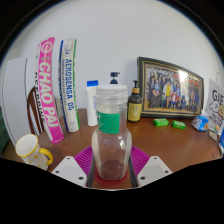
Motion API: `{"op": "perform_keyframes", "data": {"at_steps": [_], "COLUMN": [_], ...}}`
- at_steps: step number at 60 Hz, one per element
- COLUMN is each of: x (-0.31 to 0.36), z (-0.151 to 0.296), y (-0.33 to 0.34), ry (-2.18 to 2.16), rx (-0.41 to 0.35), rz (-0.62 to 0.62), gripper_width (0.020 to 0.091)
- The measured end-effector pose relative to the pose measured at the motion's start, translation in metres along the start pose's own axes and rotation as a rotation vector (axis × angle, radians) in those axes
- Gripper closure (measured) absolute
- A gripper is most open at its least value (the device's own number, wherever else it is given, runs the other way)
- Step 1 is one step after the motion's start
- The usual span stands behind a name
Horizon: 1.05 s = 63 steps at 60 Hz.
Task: Pour water
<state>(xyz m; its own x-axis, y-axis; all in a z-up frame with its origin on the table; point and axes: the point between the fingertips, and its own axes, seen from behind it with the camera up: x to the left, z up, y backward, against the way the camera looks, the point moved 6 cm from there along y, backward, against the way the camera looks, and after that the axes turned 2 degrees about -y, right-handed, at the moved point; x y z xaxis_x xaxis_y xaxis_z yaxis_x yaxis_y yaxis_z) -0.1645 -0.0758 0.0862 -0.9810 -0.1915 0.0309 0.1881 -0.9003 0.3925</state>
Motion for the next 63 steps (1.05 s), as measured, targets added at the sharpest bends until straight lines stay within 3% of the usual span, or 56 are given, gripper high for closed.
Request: {"op": "perform_keyframes", "data": {"at_steps": [5, 8, 10, 11, 13, 22, 43, 63], "x": [-0.001, 0.001, 0.003, 0.003, 0.002, 0.006, 0.052, 0.06], "z": [-0.007, -0.012, -0.012, -0.013, -0.012, 0.002, 0.032, 0.026], "y": [0.001, 0.004, 0.008, 0.01, 0.017, 0.07, 0.23, 0.275], "ry": [-0.002, -0.015, -0.028, -0.032, -0.036, -0.02, -0.037, -0.002], "rx": [0.049, 0.097, 0.112, 0.117, 0.134, 0.188, 0.207, 0.203], "rz": [-0.014, -0.009, -0.003, -0.002, -0.018, -0.089, -0.186, -0.225], "gripper_width": [0.0517, 0.0384, 0.0248, 0.0237, 0.0267, 0.025, 0.0251, 0.0249]}}
